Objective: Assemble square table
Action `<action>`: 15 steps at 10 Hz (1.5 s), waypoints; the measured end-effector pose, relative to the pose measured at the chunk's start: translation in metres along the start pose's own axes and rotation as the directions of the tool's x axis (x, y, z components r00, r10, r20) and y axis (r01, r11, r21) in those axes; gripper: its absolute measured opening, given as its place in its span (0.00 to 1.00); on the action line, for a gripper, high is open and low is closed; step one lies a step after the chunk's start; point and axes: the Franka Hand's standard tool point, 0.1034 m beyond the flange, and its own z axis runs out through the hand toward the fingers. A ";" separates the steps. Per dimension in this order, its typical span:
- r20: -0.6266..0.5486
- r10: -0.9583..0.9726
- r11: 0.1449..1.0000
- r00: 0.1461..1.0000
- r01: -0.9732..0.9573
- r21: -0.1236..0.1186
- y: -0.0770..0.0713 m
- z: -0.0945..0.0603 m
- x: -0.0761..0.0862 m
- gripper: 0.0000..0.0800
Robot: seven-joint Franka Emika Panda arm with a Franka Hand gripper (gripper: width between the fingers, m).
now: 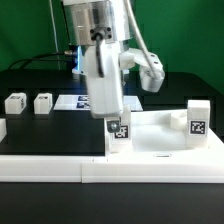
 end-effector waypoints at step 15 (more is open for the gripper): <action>-0.008 0.430 0.903 0.903 -0.430 -0.010 0.004 0.001 -0.005 0.80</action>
Offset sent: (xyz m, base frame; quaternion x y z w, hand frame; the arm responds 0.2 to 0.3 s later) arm 0.0072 0.0078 -0.0037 -0.0052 0.0041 0.2253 0.9743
